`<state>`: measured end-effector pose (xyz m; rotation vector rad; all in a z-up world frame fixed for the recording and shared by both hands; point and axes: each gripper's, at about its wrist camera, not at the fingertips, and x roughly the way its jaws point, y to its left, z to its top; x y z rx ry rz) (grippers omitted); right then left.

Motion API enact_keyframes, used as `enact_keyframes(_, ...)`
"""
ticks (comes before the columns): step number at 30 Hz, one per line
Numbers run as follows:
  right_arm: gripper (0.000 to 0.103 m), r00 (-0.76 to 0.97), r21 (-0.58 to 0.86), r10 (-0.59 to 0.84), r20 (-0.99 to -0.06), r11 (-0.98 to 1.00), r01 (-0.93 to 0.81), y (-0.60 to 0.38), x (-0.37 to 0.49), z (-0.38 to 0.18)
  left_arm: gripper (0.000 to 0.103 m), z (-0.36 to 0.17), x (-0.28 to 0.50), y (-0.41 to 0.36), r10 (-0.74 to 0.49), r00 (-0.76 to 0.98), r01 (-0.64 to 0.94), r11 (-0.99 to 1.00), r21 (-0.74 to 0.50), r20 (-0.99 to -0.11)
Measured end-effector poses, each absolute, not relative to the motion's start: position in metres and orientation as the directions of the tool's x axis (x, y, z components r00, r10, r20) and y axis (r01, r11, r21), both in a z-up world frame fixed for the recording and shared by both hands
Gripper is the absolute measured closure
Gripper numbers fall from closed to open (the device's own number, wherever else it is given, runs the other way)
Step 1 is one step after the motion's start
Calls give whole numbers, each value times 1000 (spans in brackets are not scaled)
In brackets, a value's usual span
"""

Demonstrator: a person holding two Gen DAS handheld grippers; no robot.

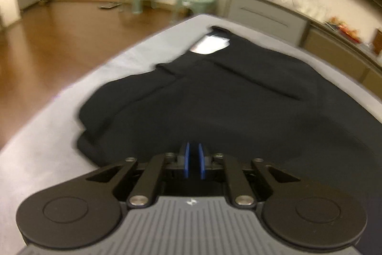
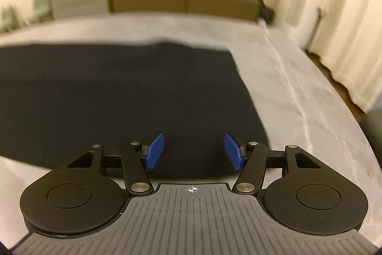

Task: Fold clothes
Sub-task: 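Pinch the trouser edge with the left gripper, press, then release, then grasp the trouser edge with the right gripper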

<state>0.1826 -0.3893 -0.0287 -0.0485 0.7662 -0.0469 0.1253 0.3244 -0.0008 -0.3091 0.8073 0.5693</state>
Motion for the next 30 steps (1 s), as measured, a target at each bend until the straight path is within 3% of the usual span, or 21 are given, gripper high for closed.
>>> enact_keyframes(1,28,715,-35,-67,-696,998,59,-401,181,-29,90,-1,125,330,375,534,-610,792,-38,-758)
enact_keyframes(5,29,695,67,-90,-713,978,195,-447,174,-28,88,3,122,344,385,514,-671,737,-80,-767)
enact_keyframes(8,27,698,158,-64,-714,955,250,-468,165,-28,80,18,119,321,356,580,-613,783,-105,-732)
enact_keyframes(12,26,732,138,-58,-679,969,204,-453,165,-35,73,30,118,273,350,646,-511,858,-45,-678)
enact_keyframes(14,50,741,47,-88,-665,986,158,-434,167,-40,72,32,121,250,356,664,-470,883,4,-657)
enact_keyframes(15,54,747,25,-89,-659,990,140,-431,167,-42,72,30,123,242,357,669,-457,889,18,-651)
enact_keyframes(16,65,749,36,-78,-658,990,135,-431,168,-41,72,30,123,235,350,674,-447,894,18,-650)
enact_keyframes(17,88,749,55,-65,-659,989,134,-432,169,-40,72,29,125,232,334,680,-436,900,6,-653)
enact_keyframes(19,96,752,71,-53,-657,989,132,-431,171,-38,72,28,125,226,311,689,-418,908,-8,-654)
enact_keyframes(24,97,812,-56,-119,-571,993,106,-399,169,-20,73,39,107,208,235,723,-376,923,-84,-650)
enact_keyframes(28,97,832,-93,-119,-542,992,81,-373,161,-6,73,56,131,165,-43,773,-181,941,-286,-633)
enact_keyframes(30,97,832,-139,-138,-538,987,73,-366,156,-7,63,65,155,112,-208,766,-36,931,-363,-609)
